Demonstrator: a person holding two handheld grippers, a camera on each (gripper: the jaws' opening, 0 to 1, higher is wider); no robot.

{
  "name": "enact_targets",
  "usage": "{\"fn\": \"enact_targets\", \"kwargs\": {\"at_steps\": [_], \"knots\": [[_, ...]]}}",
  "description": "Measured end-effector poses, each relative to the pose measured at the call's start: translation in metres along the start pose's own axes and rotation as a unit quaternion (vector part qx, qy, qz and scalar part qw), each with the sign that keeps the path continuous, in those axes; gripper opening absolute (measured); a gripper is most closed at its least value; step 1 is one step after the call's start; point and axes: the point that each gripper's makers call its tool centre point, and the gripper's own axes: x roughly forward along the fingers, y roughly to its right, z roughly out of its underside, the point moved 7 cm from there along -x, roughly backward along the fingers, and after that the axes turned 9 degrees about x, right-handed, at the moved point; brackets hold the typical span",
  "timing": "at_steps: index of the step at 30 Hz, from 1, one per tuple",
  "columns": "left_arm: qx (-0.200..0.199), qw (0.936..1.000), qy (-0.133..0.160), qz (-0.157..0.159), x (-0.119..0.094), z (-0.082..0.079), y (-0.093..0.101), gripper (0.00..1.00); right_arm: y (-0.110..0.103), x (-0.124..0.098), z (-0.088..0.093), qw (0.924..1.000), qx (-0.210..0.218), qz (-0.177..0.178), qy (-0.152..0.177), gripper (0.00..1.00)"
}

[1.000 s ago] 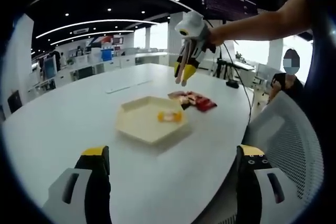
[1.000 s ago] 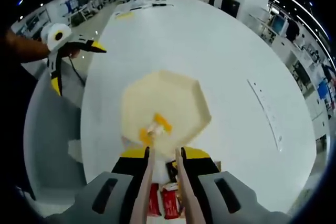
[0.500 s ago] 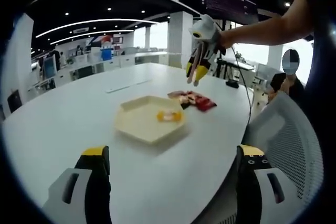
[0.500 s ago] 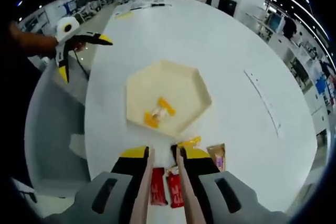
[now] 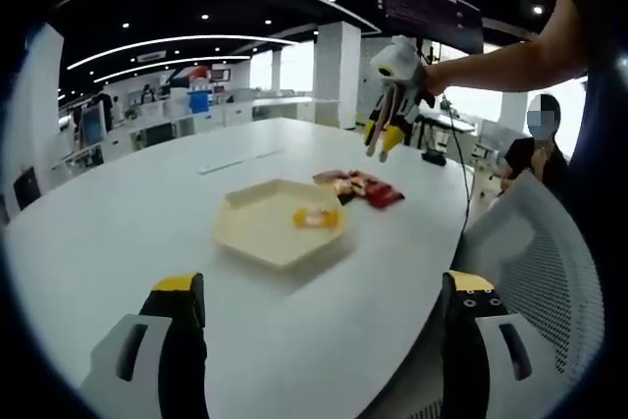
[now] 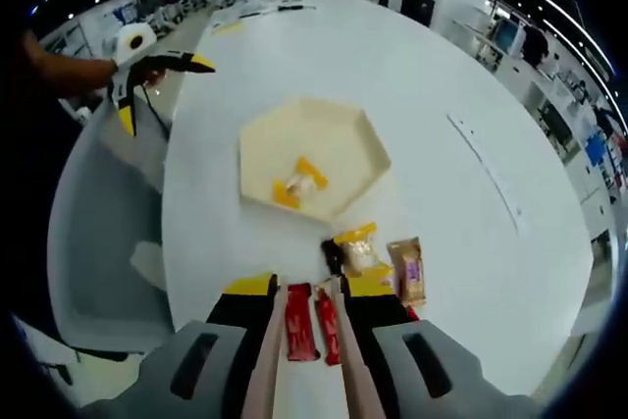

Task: Place the target food into the container with the food tongs after gripping and lifting it, then release it inside without dropping or visibly crushing the food.

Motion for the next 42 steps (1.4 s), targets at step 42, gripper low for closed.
{"fn": "enact_targets", "kwargs": {"at_steps": [42], "knots": [[0.001,1.0000,-0.002,-0.002,0.000,0.000,0.000,0.97,-0.009,0.018,0.039,0.9998,0.021,0.005,0.000,0.25]]}}
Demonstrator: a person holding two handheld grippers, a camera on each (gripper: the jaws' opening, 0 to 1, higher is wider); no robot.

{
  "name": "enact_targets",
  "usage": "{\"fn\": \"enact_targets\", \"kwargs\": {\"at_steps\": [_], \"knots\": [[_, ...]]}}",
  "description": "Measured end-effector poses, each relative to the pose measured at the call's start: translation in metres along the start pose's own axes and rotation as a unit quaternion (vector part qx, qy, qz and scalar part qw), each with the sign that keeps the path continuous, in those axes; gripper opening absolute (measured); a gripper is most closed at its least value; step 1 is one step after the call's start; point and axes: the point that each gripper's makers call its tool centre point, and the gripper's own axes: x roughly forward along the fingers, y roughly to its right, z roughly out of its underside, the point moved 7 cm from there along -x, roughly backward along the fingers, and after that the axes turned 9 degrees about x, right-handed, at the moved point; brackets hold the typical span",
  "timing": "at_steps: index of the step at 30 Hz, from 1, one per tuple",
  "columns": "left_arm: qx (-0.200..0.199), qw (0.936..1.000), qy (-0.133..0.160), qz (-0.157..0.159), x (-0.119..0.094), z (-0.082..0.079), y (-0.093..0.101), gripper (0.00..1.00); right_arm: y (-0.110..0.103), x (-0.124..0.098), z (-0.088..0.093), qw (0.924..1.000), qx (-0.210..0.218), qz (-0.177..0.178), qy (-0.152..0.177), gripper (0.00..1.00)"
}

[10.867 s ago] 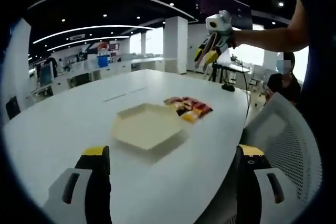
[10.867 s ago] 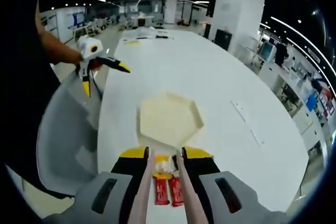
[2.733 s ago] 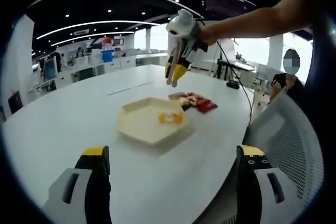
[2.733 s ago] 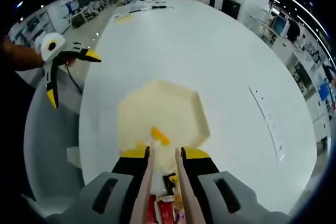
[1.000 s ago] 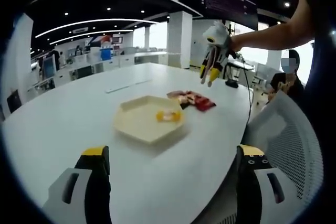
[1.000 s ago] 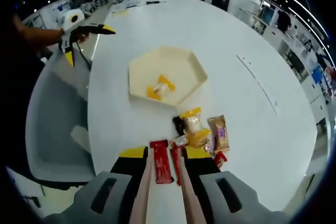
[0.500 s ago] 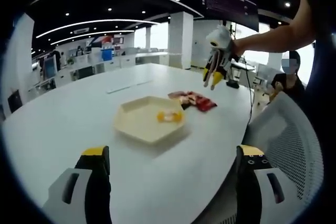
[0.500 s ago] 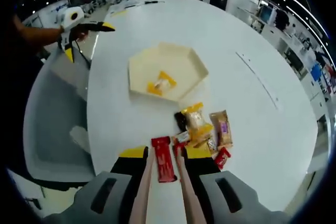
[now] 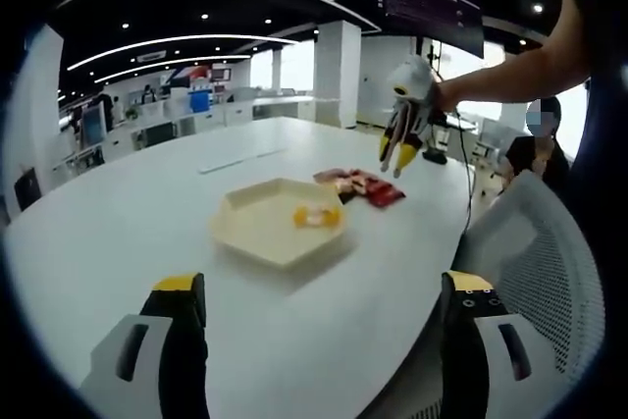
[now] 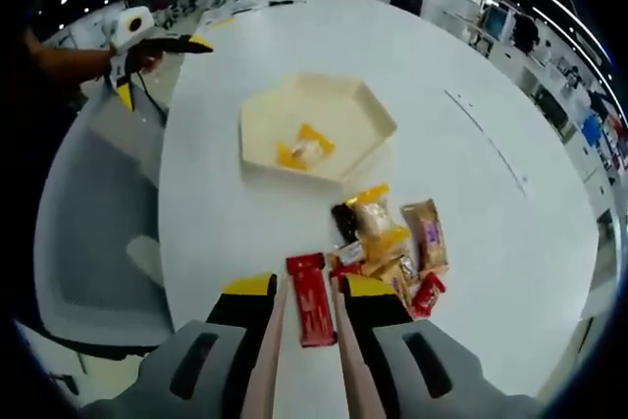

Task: Place the target food into the container with the food tongs after gripping and lifting it, then release it inside without dropping or visibly crushing the food.

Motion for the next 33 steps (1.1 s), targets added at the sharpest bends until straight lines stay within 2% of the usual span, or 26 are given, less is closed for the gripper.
{"fn": "enact_targets", "kwargs": {"at_steps": [6,33], "knots": [[-0.001,1.0000,0.000,-0.001,0.000,-0.001,0.000,0.97,0.000,0.008,0.004,0.9998,-0.018,-0.008,0.005,0.25],[-0.009,1.0000,-0.001,0.000,0.000,0.000,-0.001,0.96,0.007,0.037,0.021,0.9997,0.003,-0.016,-0.017,0.25]]}}
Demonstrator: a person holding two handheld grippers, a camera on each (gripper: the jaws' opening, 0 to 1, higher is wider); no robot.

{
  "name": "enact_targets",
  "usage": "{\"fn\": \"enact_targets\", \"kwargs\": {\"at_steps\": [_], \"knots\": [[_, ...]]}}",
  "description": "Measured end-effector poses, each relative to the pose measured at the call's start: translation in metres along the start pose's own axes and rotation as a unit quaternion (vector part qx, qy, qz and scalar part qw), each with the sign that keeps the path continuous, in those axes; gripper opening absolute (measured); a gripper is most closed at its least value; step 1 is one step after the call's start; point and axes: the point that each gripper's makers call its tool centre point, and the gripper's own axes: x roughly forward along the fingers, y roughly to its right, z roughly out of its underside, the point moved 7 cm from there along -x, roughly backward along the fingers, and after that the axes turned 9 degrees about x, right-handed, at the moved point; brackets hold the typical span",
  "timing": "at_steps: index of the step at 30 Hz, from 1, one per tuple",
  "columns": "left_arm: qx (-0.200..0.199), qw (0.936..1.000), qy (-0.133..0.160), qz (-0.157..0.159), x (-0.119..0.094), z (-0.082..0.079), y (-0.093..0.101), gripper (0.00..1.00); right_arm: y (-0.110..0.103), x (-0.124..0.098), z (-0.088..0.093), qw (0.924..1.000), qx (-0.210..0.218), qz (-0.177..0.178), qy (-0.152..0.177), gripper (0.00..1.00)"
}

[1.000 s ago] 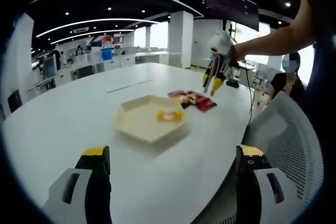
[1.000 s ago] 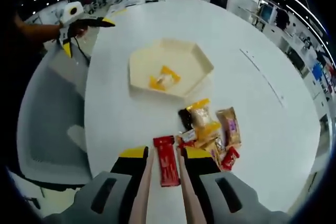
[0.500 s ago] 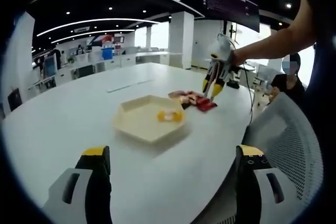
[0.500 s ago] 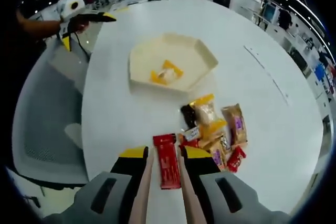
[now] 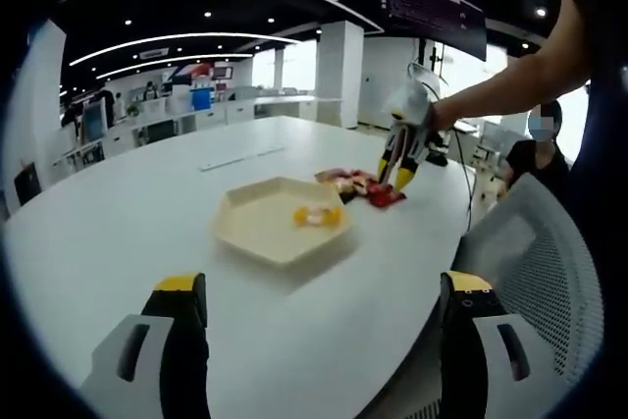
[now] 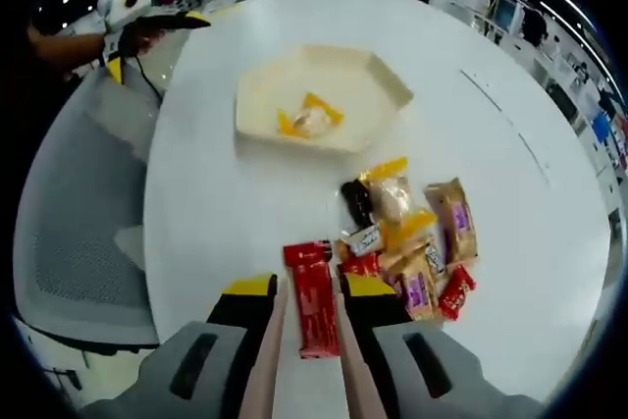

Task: Place the target food into the container with the food tongs after gripping and lifting it, then release it inside without dropping or visibly crushing the food.

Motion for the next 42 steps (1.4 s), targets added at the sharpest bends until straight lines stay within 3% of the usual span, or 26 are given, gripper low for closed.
{"fn": "enact_targets", "kwargs": {"at_steps": [42], "knots": [[-0.003,1.0000,0.000,-0.003,-0.0004,0.0006,-0.0014,0.94,-0.0021,0.0036,0.0065,0.9996,0.008,0.003,-0.026,0.21]]}}
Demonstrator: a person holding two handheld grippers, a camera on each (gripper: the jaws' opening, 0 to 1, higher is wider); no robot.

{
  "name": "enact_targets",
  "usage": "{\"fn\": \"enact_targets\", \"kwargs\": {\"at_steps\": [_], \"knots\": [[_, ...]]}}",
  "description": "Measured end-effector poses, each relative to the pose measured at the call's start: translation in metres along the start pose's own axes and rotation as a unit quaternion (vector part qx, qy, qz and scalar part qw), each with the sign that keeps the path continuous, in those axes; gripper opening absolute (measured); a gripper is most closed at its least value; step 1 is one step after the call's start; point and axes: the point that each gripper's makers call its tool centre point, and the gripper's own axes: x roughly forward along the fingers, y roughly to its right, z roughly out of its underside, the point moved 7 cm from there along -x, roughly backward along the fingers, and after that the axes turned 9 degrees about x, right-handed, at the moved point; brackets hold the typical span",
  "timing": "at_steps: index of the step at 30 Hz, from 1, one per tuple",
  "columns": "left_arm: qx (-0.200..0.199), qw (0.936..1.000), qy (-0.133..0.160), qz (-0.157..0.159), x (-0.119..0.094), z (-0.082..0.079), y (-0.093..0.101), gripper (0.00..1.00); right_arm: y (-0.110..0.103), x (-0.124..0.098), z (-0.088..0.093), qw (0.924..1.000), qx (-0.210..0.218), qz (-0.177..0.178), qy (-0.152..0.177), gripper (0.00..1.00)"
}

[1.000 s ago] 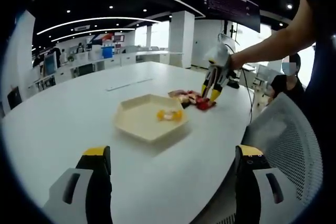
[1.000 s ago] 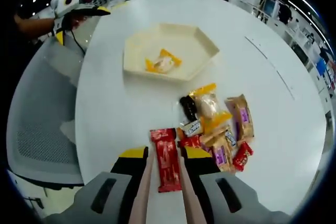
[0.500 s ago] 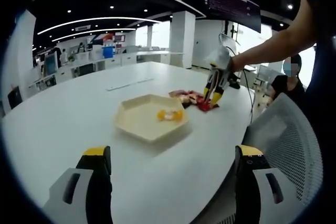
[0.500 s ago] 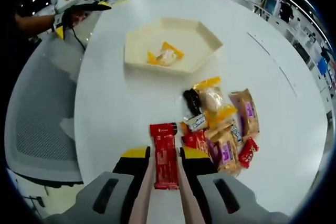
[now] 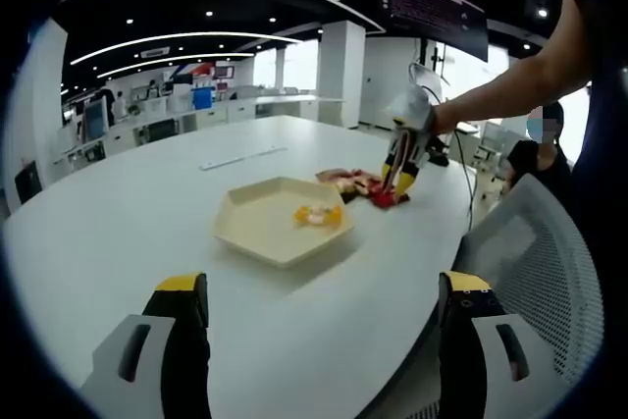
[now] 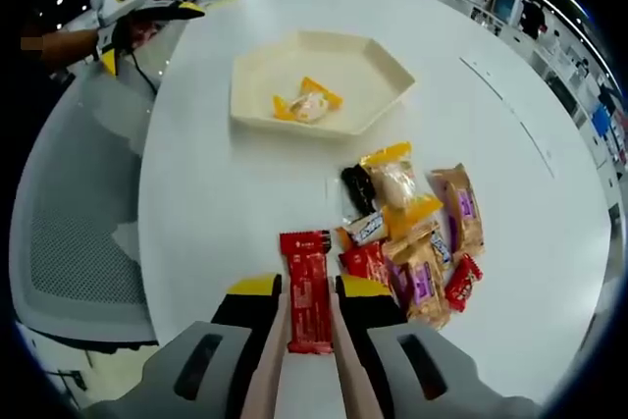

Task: Place the target food into the container with the food tongs after gripping and lifting it, then release it inside without dropping or visibly crushing the food.

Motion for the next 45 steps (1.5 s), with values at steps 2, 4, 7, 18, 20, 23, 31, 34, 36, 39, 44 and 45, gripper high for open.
{"fn": "enact_targets", "kwargs": {"at_steps": [2,4,7,18,20,23,31,34,36,39,44,45], "knots": [[0.000,1.0000,0.000,0.001,0.000,0.000,0.000,0.94,0.000,-0.003,-0.002,1.0000,0.003,-0.003,0.003,0.21],[0.001,1.0000,-0.001,0.002,0.000,0.000,0.001,0.94,0.001,-0.006,-0.004,1.0000,0.006,-0.002,0.004,0.21],[0.002,1.0000,-0.001,0.003,0.001,0.000,0.001,0.94,0.001,-0.009,-0.007,1.0000,0.004,-0.001,0.004,0.21],[0.002,1.0000,0.001,0.001,0.000,0.000,0.000,0.95,0.007,-0.022,-0.017,0.9999,0.003,0.009,0.003,0.21],[0.004,1.0000,0.000,0.001,0.000,0.000,0.000,0.95,0.010,-0.028,-0.020,0.9999,0.009,0.013,0.003,0.21],[0.006,1.0000,0.000,0.000,0.000,0.000,0.000,0.95,0.013,-0.033,-0.021,0.9997,0.014,0.018,-0.001,0.21],[0.004,1.0000,0.002,-0.002,0.000,-0.001,0.000,0.97,0.018,-0.049,-0.027,0.9995,0.016,0.027,0.003,0.22],[0.003,1.0000,0.005,-0.002,0.000,-0.001,0.000,0.97,0.021,-0.057,-0.032,0.9994,0.017,0.028,0.006,0.22],[0.000,1.0000,0.008,0.001,0.000,-0.003,0.001,0.99,0.024,-0.061,-0.035,0.9994,0.014,0.030,0.006,0.22],[-0.007,0.9998,0.018,0.006,0.000,-0.005,0.002,0.99,0.028,-0.067,-0.039,0.9994,0.011,0.033,0.002,0.22],[-0.005,0.9998,0.016,0.004,0.000,-0.005,0.002,0.99,0.032,-0.075,-0.045,0.9993,0.010,0.036,0.001,0.22],[-0.005,0.9999,0.016,0.004,0.000,-0.005,0.002,0.99,0.032,-0.076,-0.046,0.9993,0.011,0.035,0.001,0.22]]}}
